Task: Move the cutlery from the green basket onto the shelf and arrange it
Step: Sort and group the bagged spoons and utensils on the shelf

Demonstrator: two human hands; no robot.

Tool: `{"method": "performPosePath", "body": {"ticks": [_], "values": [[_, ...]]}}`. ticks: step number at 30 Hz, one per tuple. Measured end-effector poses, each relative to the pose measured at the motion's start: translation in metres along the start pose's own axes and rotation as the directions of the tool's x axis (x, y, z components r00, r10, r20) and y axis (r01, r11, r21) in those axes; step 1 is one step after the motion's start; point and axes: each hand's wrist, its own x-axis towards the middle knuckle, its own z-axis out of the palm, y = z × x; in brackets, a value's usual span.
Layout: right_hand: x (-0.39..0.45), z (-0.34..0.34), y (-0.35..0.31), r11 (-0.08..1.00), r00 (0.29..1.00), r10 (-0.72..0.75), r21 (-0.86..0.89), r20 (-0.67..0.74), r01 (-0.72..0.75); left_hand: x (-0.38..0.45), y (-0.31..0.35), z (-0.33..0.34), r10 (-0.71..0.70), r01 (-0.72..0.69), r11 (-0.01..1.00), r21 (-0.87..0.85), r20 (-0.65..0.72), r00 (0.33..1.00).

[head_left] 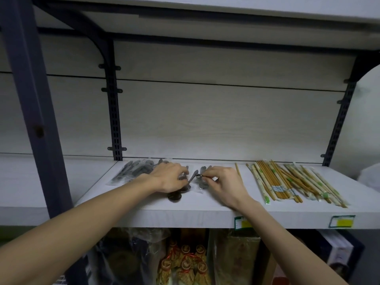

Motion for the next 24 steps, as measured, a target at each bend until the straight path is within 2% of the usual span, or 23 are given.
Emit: {"method": "performPosePath", "body": {"ticks": [6,13,18,22,24], "values": [[0.001,-0.001,-0.002,1.000,1.000,0.003,0.030,0.017,-0.004,0.002,-0.015,-0.002,-0.090,0.088,0.996,-0.032,-0.077,0.993],[0.005,0.002,-0.004,0.998,0.989,0.048,0.028,0.139,-0.053,-0.002,-0.012,0.014,-0.149,0.129,0.985,-0.113,-0.183,0.972],[0.006,0.004,-0.001,0.992,0.976,0.124,-0.004,0.180,-0.126,-0.003,-0.019,0.005,-0.161,0.151,0.987,-0.057,-0.267,0.950],[0.009,0.006,0.000,0.981,0.959,0.188,-0.006,0.210,-0.191,-0.001,-0.025,-0.001,-0.293,0.274,0.952,-0.141,-0.139,0.946],[0.008,0.005,0.001,0.982,0.960,0.186,-0.010,0.209,-0.188,-0.001,-0.024,-0.001,-0.303,0.292,0.951,-0.105,-0.119,0.945]]}}
